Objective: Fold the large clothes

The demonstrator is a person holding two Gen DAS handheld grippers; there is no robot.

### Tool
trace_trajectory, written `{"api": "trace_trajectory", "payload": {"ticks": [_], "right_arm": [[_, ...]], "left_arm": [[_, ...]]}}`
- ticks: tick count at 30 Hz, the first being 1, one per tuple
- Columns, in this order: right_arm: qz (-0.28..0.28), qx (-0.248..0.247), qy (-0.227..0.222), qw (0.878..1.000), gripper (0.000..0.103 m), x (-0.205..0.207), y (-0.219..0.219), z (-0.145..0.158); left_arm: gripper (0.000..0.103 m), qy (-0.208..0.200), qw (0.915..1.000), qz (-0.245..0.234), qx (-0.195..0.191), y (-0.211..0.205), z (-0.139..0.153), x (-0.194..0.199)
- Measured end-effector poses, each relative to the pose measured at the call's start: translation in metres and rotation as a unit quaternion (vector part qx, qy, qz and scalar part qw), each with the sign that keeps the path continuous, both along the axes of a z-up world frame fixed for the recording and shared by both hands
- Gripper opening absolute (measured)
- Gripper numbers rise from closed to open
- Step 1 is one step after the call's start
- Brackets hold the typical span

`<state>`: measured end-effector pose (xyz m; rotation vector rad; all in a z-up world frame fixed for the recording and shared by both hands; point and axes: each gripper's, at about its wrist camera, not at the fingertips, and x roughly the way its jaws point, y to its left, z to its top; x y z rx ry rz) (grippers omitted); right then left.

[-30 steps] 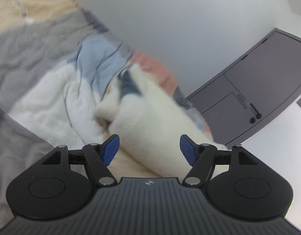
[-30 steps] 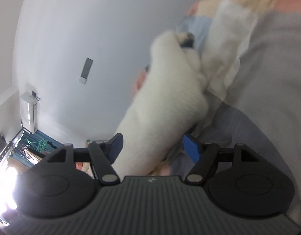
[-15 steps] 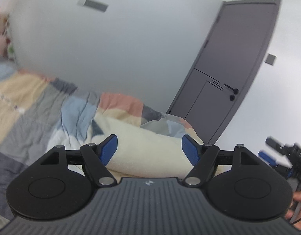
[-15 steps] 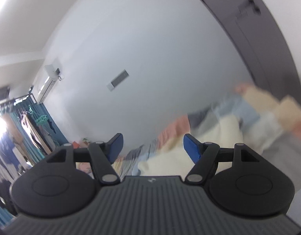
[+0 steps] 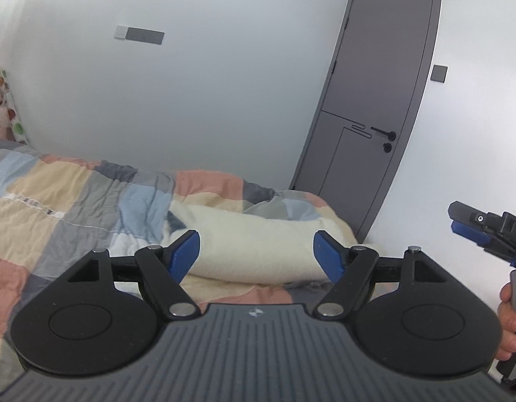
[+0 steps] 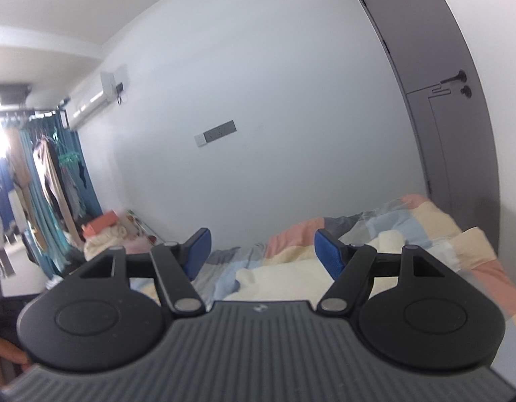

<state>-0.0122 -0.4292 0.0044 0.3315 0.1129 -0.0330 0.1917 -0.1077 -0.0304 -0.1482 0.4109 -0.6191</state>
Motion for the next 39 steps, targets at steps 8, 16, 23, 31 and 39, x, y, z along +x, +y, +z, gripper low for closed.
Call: {"api": "trace_trajectory", "payload": {"ticks": [8, 16, 23, 31, 39], "right_arm": [[-0.006, -0.029, 0.023, 0.999, 0.072, -0.015, 0.031, -0.015], [-0.025, -0.023, 0.049, 0.998, 0.072, -0.027, 0.043, -0.038], [-0.035, -0.042, 0.07, 0.996, 0.072, -0.04, 0.058, -0.058], [-0.064, -0.026, 0.081, 0.994, 0.072, -0.05, 0.059, -0.072], [-0.065, -0.06, 0.098, 0.991, 0.075, -0.045, 0.067, -0.077]], "left_arm": [[0.079, -0.022, 0.999, 0.01, 0.037, 0.008, -0.008, -0.032], [0.079, -0.032, 0.9971, 0.038, 0.057, 0.016, -0.023, -0.047], [0.079, -0.006, 0.9979, 0.019, 0.062, 0.016, -0.044, -0.044], [0.086, -0.008, 0.9959, 0.014, 0.09, 0.01, -0.058, -0.052], [0.1, -0.02, 0.9947, 0.005, 0.1, 0.009, -0.056, -0.065]]}}
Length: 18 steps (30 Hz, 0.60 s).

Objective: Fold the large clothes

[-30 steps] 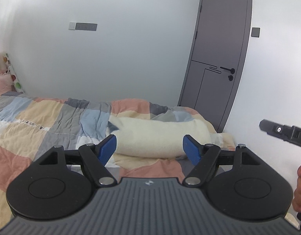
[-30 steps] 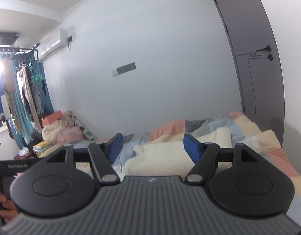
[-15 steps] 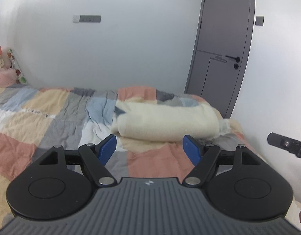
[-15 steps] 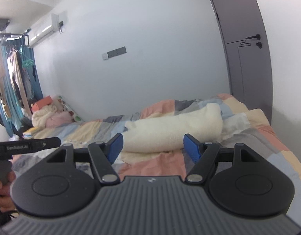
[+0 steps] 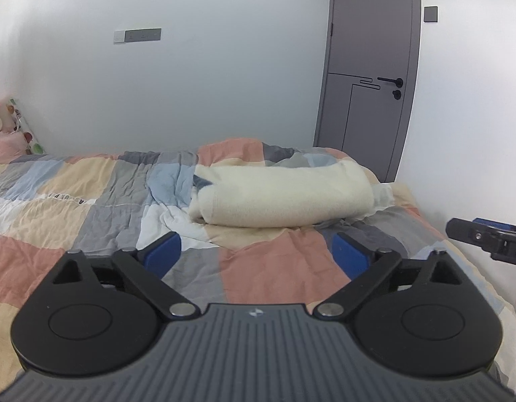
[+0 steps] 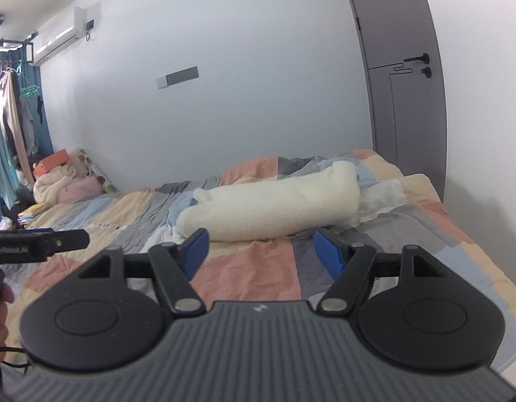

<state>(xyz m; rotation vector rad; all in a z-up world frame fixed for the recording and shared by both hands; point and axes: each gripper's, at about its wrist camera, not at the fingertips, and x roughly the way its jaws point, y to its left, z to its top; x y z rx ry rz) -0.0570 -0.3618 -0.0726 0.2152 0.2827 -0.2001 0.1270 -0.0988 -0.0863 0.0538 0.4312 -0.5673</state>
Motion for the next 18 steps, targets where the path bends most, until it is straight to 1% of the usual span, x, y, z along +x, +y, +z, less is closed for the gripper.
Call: {"api": "trace_trajectory", "payload": {"ticks": [5, 6, 7, 9, 12, 15, 18], "right_arm": [[0.0, -0.01, 0.006, 1.0, 0.075, 0.0027, 0.0022, 0.0044], [-0.001, -0.014, 0.006, 1.0, 0.079, 0.0029, 0.0031, 0.0051], [-0.005, -0.018, 0.003, 1.0, 0.09, 0.0023, 0.0037, 0.0061], [-0.015, -0.021, -0.005, 1.0, 0.103, 0.0001, 0.0039, 0.007], [-0.031, -0.033, -0.003, 0.999, 0.103, 0.0006, 0.0042, 0.0093], [-0.026, -0.021, 0.001, 0.999, 0.103, 0.0015, 0.0023, 0.0085], [-0.022, -0.027, 0.008, 0.999, 0.103, 0.0019, 0.0052, 0.0076]], "left_arm": [[0.102, -0.002, 0.9999, 0.012, 0.004, 0.0028, 0.0021, -0.0021], [0.102, -0.002, 0.9999, 0.012, 0.003, 0.0038, 0.0028, -0.0019], [0.102, -0.001, 0.9999, 0.014, 0.002, 0.0047, 0.0037, -0.0019], [0.103, -0.001, 0.9999, 0.015, 0.0, 0.0061, 0.005, -0.0019], [0.103, 0.005, 0.9999, 0.01, -0.005, 0.0071, 0.0056, -0.0028], [0.103, 0.006, 0.9999, 0.008, -0.003, 0.0049, 0.0046, -0.0031], [0.103, 0.01, 0.9999, 0.01, 0.005, 0.0022, 0.0027, -0.0035]]}}
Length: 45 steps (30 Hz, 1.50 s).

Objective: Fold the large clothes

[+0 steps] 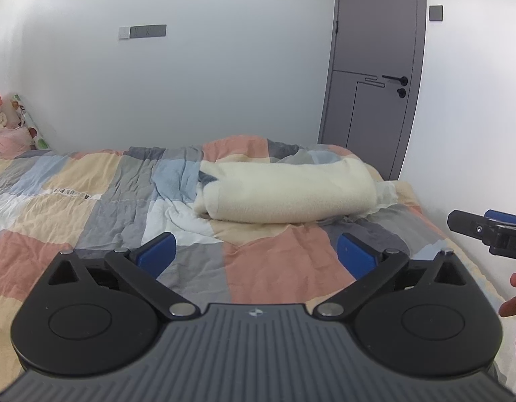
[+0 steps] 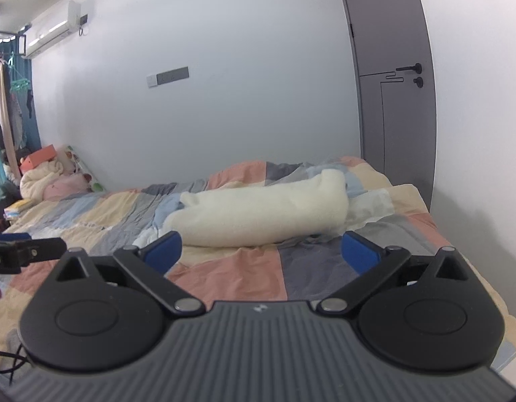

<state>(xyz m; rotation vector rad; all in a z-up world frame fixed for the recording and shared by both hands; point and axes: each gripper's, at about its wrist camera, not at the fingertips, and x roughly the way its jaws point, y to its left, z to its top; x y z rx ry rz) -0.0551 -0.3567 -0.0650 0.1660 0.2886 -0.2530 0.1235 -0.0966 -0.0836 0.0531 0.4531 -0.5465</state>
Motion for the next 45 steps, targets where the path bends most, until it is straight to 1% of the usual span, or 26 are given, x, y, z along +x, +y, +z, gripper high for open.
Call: {"api": "trace_trajectory", "payload": {"ticks": [9, 13, 18, 40, 45], "right_arm": [[0.011, 0.005, 0.006, 1.0, 0.103, -0.002, 0.005, 0.0], [0.016, -0.002, 0.012, 1.0, 0.103, -0.002, 0.01, 0.001], [0.018, 0.001, 0.013, 1.0, 0.103, -0.002, 0.011, 0.005], [0.017, 0.003, 0.018, 1.0, 0.103, -0.006, 0.012, 0.004], [0.018, 0.011, 0.019, 1.0, 0.103, -0.006, 0.011, 0.004]], "left_arm": [[0.103, -0.006, 1.0, 0.0, -0.001, 0.003, 0.004, -0.004], [0.103, -0.008, 1.0, -0.002, 0.0, 0.003, 0.006, -0.007], [0.103, -0.016, 0.9999, -0.001, -0.001, 0.005, 0.01, -0.012], [0.103, -0.019, 0.9998, -0.007, -0.008, 0.007, 0.013, -0.02], [0.103, -0.014, 0.9998, -0.011, -0.012, 0.007, 0.011, -0.019]]}}
